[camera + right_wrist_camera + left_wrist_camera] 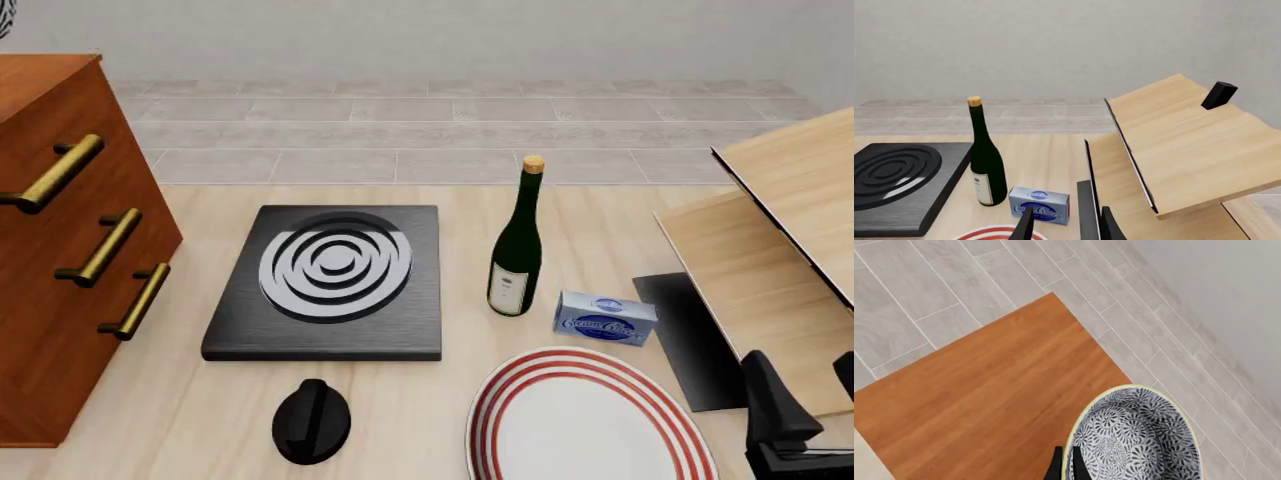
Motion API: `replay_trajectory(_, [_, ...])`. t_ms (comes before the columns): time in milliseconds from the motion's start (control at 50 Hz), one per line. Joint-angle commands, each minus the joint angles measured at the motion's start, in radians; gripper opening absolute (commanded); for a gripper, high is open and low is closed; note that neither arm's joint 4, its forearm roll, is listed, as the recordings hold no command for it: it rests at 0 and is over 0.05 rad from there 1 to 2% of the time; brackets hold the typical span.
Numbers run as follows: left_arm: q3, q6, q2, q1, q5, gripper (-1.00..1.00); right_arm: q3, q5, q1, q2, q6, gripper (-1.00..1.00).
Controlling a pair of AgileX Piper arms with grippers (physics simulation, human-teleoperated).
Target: Put the bowl on the top of the cabinet.
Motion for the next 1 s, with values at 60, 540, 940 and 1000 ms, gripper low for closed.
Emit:
replay_trajectory(60, [0.011, -0.007, 0.0, 0.059, -0.009, -1.0, -0.001, -0.003, 0.0, 0.004, 0.0, 1.0])
replay_trajectory(540, [0.072, 0.013, 0.007, 0.147, -0.056, -1.0, -0.001, -0.01, -0.001, 0.011, 0.002, 1.0])
replay_trajectory(940, [0.126, 0.014, 0.007, 0.192, -0.093, -1.0, 0.0, -0.001, 0.003, 0.004, -0.006, 1.0])
replay_trajectory(1000, [0.147, 0.008, 0.005, 0.196, -0.105, -1.0, 0.0, 0.0, 0.003, 0.002, -0.007, 1.0])
